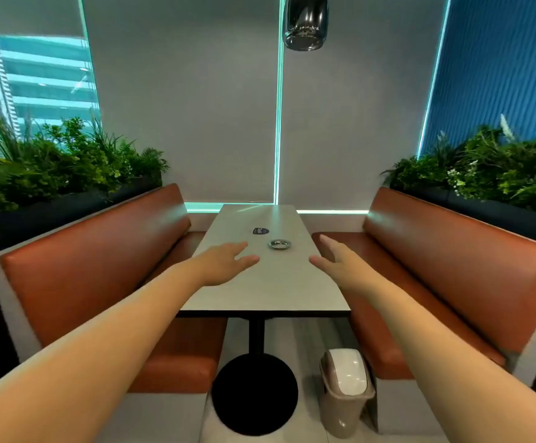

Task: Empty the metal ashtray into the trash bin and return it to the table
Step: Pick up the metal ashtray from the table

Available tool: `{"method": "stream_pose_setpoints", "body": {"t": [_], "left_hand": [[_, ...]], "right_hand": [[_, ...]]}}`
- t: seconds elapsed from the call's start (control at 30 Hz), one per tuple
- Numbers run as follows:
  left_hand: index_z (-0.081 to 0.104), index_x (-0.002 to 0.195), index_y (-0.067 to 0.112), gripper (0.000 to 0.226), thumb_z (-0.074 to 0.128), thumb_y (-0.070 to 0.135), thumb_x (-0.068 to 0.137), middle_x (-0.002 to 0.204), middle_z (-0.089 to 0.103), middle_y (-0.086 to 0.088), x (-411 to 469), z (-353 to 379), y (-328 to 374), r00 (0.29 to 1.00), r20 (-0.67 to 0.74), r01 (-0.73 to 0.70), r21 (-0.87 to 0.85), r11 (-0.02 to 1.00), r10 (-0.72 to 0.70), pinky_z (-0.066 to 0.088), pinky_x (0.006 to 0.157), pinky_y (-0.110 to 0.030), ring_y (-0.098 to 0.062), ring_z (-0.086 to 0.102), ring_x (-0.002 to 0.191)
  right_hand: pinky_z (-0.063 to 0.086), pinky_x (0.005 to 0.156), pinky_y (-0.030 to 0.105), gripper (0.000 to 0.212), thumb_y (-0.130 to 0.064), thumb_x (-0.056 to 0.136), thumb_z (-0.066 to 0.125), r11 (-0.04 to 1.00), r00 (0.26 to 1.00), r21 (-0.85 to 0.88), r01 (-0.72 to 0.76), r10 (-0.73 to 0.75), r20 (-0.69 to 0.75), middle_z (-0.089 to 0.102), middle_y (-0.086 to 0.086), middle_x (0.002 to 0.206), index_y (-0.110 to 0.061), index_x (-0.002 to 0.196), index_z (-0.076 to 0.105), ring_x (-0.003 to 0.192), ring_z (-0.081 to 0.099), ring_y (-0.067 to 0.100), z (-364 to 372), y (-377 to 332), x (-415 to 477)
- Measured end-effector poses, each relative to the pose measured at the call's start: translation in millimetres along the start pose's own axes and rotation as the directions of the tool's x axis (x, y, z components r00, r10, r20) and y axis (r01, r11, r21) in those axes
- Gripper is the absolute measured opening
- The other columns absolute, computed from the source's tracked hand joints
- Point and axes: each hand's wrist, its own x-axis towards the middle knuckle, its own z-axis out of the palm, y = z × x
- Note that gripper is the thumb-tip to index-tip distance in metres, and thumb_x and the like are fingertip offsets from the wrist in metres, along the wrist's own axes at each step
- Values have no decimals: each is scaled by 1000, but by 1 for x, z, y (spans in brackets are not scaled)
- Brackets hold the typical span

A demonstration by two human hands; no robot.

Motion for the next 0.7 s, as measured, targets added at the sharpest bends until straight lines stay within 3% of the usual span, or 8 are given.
{"method": "stream_pose_setpoints", "body": {"t": [0.1,0.17,0.27,0.33,0.43,0.7], "left_hand": [[38,136,19,53,41,44,90,145,42,-4,-8,27,-6,997,-71,21,-198,980,-36,26,106,-26,-18,41,129],[52,125,21,40,47,37,89,124,61,-5,-18,51,-12,990,-130,6,-309,951,-49,38,92,-24,-14,58,102],[62,111,25,26,54,29,87,93,66,12,-31,82,-27,983,-167,6,-411,912,-82,42,66,-10,3,54,71],[64,103,30,20,57,25,85,85,65,17,-36,103,-41,976,-167,42,-489,871,-141,44,63,-11,-2,58,74],[63,87,41,17,59,25,84,79,70,6,-32,117,-57,965,-135,106,-580,808,-224,48,64,-15,-12,62,76],[65,84,31,16,58,16,84,87,70,4,61,119,-115,929,-165,107,-736,669,-330,51,51,-12,-9,64,75]], "right_hand": [[39,100,31,52,-31,89,51,978,999,204,-42,47,-19,44,4,144,-19,137,38,124,47,18,13,17,-16],[43,85,24,35,-23,89,52,953,999,303,-28,38,-25,57,4,129,-22,124,53,104,57,12,26,32,-31],[51,79,24,20,-16,90,51,886,996,458,-67,85,-19,67,2,108,-29,103,59,87,63,10,44,53,-46],[53,76,25,20,-14,90,51,824,990,554,-118,141,1,69,-2,100,-26,100,63,85,65,14,59,71,-50],[54,66,19,20,-11,90,51,736,974,650,-189,225,28,71,-2,94,-24,95,65,81,66,16,79,90,-43],[54,57,14,19,-14,88,54,693,956,686,-219,292,11,76,-4,84,-26,94,68,73,70,11,114,119,53]]}}
